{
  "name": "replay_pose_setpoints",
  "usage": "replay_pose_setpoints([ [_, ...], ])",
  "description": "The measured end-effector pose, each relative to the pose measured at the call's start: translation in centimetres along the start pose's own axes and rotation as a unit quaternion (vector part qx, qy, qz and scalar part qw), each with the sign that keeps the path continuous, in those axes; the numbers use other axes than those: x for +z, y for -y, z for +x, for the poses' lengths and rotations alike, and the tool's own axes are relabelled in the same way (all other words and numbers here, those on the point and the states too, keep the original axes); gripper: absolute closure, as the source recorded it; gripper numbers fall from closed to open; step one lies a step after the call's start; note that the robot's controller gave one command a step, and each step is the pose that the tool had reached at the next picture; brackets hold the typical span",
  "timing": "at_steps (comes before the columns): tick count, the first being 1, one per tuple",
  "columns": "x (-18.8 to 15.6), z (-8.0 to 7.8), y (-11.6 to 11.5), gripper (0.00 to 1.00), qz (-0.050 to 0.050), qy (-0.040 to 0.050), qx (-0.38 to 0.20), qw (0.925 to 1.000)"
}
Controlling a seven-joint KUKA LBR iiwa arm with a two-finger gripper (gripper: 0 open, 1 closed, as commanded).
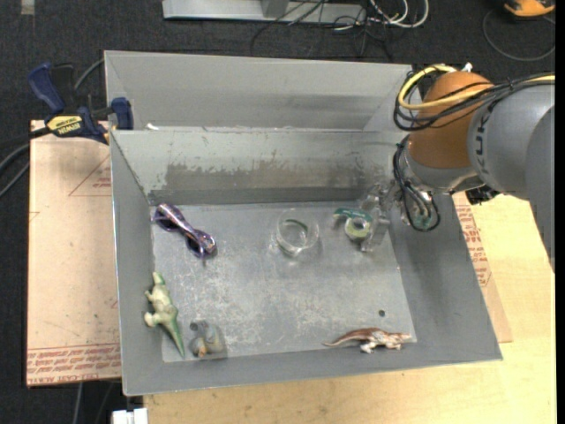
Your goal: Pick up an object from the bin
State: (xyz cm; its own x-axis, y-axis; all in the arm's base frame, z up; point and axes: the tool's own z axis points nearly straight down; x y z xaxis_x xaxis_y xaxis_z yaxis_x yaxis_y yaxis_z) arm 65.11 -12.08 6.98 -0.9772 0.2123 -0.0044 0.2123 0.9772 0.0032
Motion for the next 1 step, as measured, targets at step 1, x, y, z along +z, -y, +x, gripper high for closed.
replay_pose_setpoints([
  [1, 0.0, 0.0, 0.0, 1.0, 0.0, 0.0, 0.0, 1.0],
])
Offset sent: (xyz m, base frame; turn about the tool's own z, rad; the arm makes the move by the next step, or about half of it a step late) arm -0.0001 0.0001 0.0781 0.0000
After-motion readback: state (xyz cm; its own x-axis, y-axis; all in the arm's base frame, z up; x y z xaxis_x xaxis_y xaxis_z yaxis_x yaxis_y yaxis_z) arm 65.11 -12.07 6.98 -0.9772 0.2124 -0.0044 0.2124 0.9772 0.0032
